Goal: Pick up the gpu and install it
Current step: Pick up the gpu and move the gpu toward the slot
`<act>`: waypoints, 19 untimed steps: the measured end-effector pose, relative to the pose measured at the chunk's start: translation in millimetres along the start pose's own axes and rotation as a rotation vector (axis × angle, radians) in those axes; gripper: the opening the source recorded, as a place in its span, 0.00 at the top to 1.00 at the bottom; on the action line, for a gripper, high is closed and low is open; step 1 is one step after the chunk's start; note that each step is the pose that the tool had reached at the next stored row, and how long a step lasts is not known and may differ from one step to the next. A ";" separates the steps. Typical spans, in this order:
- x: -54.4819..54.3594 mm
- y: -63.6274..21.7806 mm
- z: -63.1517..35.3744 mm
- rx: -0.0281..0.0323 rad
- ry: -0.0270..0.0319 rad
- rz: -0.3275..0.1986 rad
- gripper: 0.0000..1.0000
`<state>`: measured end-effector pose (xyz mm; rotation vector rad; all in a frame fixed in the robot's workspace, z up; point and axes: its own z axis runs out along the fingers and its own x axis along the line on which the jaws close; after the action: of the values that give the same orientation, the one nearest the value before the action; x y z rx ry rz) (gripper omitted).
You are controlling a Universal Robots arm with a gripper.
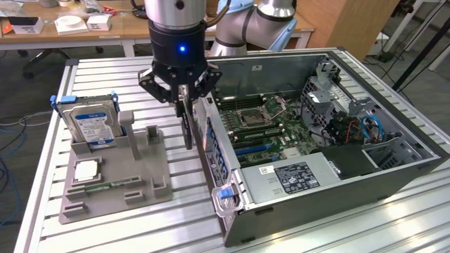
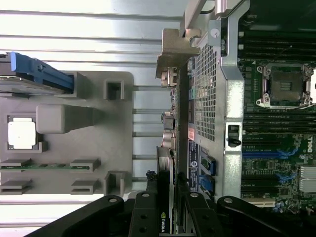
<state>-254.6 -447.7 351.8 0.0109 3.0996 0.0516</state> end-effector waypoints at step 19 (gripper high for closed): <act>-6.5 0.0 0.3 0.0000 0.0000 0.000 0.74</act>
<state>-248.1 -447.7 351.8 0.0108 3.0995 0.0516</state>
